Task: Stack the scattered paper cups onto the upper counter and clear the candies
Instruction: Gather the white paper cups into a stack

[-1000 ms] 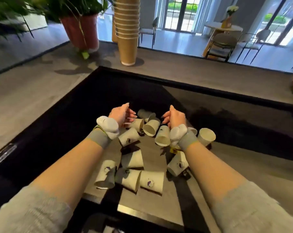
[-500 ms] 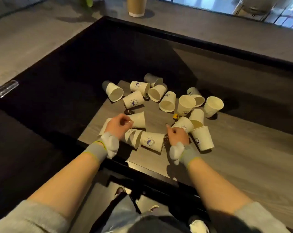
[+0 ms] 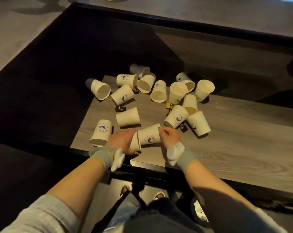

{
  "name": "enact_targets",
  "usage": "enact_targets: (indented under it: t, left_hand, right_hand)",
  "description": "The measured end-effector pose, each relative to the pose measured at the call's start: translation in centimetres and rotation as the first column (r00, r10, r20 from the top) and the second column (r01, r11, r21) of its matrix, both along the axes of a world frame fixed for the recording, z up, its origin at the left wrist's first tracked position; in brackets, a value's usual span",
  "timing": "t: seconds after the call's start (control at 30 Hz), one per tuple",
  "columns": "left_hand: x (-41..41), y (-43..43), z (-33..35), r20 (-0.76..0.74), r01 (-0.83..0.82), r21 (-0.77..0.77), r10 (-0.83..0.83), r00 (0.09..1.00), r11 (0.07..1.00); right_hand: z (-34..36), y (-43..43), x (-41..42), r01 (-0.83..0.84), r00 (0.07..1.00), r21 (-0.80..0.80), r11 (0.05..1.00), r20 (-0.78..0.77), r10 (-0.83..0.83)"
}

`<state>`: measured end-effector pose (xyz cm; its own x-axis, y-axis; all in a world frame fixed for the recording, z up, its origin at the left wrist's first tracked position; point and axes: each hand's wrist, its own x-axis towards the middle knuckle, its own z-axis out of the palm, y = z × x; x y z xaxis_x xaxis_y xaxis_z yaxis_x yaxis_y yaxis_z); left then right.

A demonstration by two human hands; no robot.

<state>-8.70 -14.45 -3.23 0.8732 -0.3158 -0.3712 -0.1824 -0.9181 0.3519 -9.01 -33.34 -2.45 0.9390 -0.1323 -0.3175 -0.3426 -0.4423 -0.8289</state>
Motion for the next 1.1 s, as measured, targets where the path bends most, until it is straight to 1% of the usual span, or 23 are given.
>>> enact_targets:
  t: [0.03, 0.1, 0.13, 0.23, 0.33, 0.43, 0.5, 0.57, 0.63, 0.7, 0.77, 0.83, 0.97, 1.03, 1.1]
  left_hand:
    - [0.1, -0.4, 0.1, -0.026, -0.061, -0.121, 0.058, 0.998, 0.991]
    - [0.5, -1.2, 0.3, -0.098, -0.201, -0.357, 0.178, 0.979, 0.912]
    - [0.6, -1.7, 0.5, -0.114, -0.231, -0.433, 0.202, 0.973, 0.871]
    - [1.1, -3.5, 0.8, -0.142, -0.243, -0.553, 0.197, 0.970, 0.797]
    - [1.3, -4.7, 0.3, -0.177, -0.262, -0.671, 0.194, 0.965, 0.694]
    - [0.9, -4.4, -1.1, -0.178, -0.217, -0.713, 0.127, 0.976, 0.667]
    - [0.4, -3.8, -1.6, -0.182, -0.220, -0.729, 0.126, 0.975, 0.648]
    - [0.1, -3.1, -2.0, -0.205, -0.242, -0.761, 0.131, 0.970, 0.602]
    - [-0.1, -2.6, -2.0, -0.270, -0.306, -0.779, 0.148, 0.952, 0.548]
    - [-0.2, -2.3, -1.6, -0.329, -0.369, -0.776, 0.170, 0.929, 0.513]
    - [-0.1, -2.5, -1.2, -0.318, -0.382, -0.761, 0.211, 0.924, 0.525]
    - [0.0, -2.9, -0.9, -0.288, -0.388, -0.748, 0.264, 0.921, 0.538]
    - [0.0, -3.1, -0.8, -0.246, -0.364, -0.734, 0.275, 0.929, 0.573]
    - [-0.1, -3.1, -0.2, -0.227, -0.375, -0.734, 0.317, 0.921, 0.567]
    - [0.0, -2.8, 1.1, -0.171, -0.386, -0.760, 0.412, 0.895, 0.523]
  right_hand:
    - [0.4, -0.2, -0.1, 0.000, 0.999, 0.020, 1.000, 0.051, -0.001]
    - [1.7, -0.8, -0.2, -0.022, 0.990, 0.019, 1.000, 0.137, 0.019]
    - [2.3, -1.0, -0.3, -0.053, 0.983, -0.015, 0.998, 0.177, 0.055]
    - [3.1, -1.2, -0.1, -0.171, 0.945, -0.178, 0.969, 0.248, 0.213]
    - [3.4, -0.6, 0.0, -0.299, 0.891, -0.303, 0.905, 0.250, 0.379]
    - [2.6, -0.2, 0.2, -0.404, 0.848, -0.351, 0.845, 0.203, 0.490]
    - [1.7, 0.0, 0.1, -0.425, 0.827, -0.350, 0.835, 0.224, 0.515]
    - [1.2, 0.2, -0.1, -0.337, 0.847, -0.376, 0.863, 0.280, 0.453]
    - [1.1, 0.2, -0.3, -0.233, 0.886, -0.420, 0.877, 0.280, 0.370]
    - [0.5, 0.1, -0.4, -0.251, 0.903, -0.405, 0.879, 0.230, 0.364]
    - [-0.2, 0.0, -0.6, -0.303, 0.897, -0.376, 0.876, 0.196, 0.395]
    - [-0.6, 0.0, -0.5, -0.321, 0.898, -0.370, 0.872, 0.175, 0.405]
    - [-0.6, -0.3, -0.4, -0.338, 0.892, -0.373, 0.864, 0.164, 0.420]
    - [-0.7, -0.4, -0.3, -0.321, 0.899, -0.370, 0.872, 0.169, 0.403]
    - [-0.5, -0.6, -0.3, -0.276, 0.912, -0.364, 0.889, 0.193, 0.362]
